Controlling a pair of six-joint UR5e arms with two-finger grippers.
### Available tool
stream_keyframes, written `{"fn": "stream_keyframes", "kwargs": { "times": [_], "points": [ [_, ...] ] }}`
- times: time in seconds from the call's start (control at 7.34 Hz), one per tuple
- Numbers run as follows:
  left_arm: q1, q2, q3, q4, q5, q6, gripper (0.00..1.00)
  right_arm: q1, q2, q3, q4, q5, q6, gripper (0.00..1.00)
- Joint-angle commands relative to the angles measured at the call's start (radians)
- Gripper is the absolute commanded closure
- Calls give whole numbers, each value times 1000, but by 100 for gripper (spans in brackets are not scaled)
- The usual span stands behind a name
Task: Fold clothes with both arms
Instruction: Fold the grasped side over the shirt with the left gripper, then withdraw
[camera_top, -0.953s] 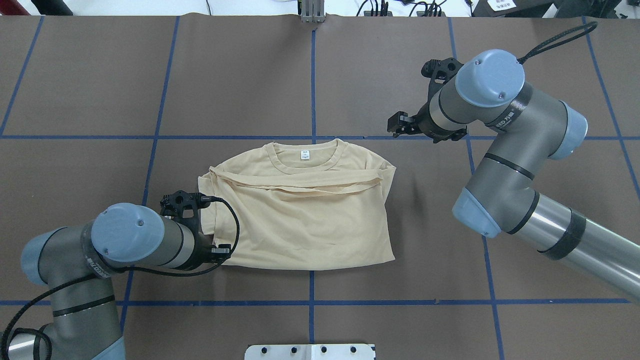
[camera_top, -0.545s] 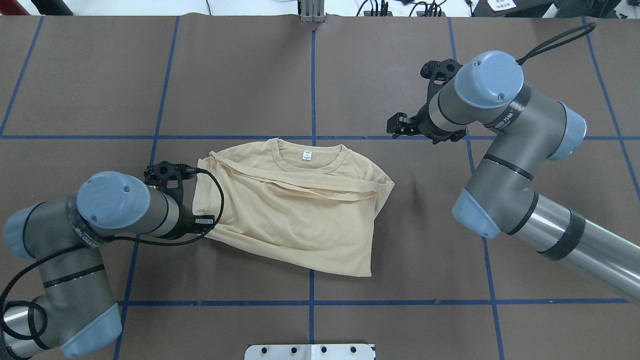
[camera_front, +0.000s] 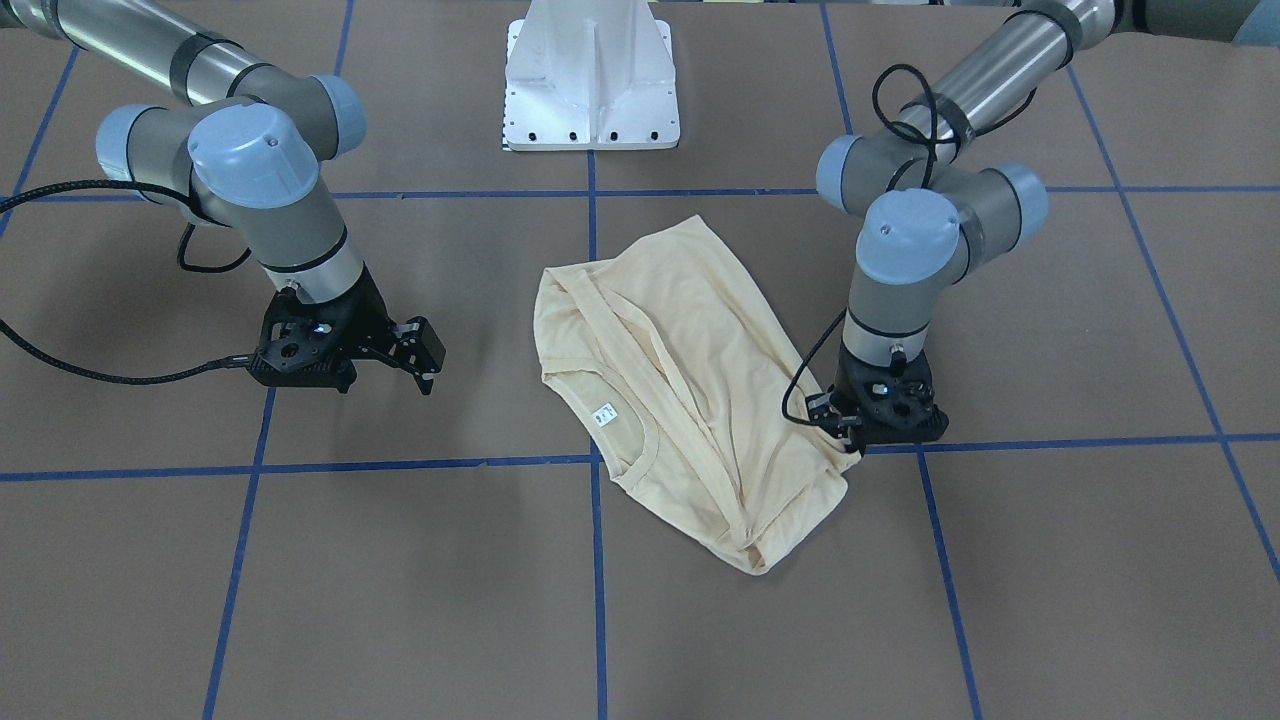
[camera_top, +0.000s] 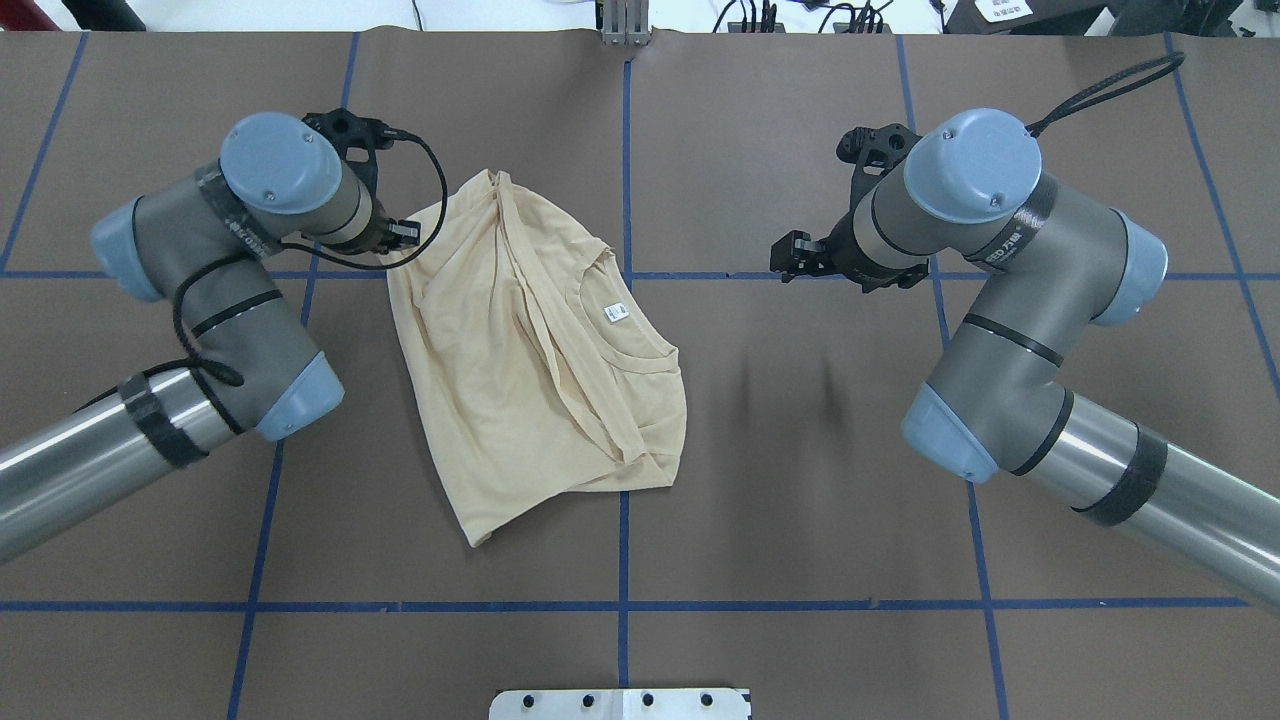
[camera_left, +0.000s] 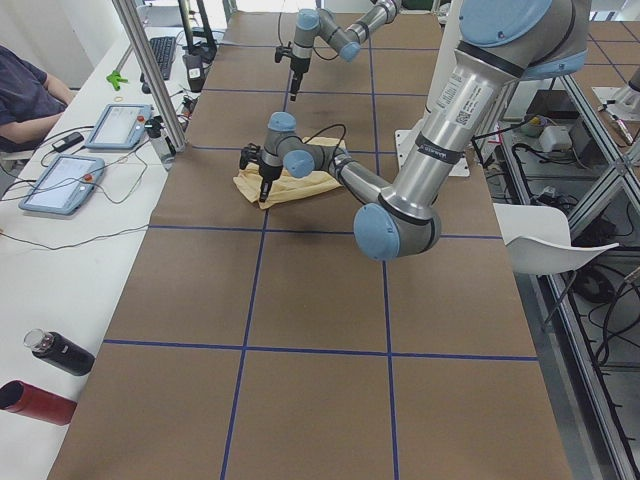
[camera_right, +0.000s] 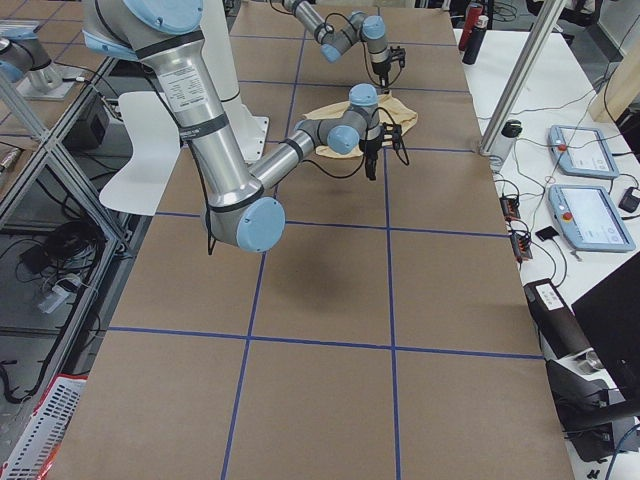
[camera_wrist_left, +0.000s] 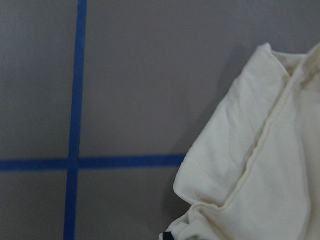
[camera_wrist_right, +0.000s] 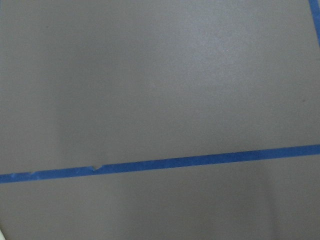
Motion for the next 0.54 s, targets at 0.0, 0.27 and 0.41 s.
{"fn": "stream_keyframes", "kwargs": {
  "times": [0.0,0.27,0.41],
  "points": [
    [-57,-210,329,-157,11,62,100,-1,0,2,0,0,0,0],
    [-100,-266,384,-164,-4,116,100,-1,2,0,0,0,0,0],
    [-128,-257,381,-179,-30,194,1,-4,3,-1,0,0,0,0]
  ]
}}
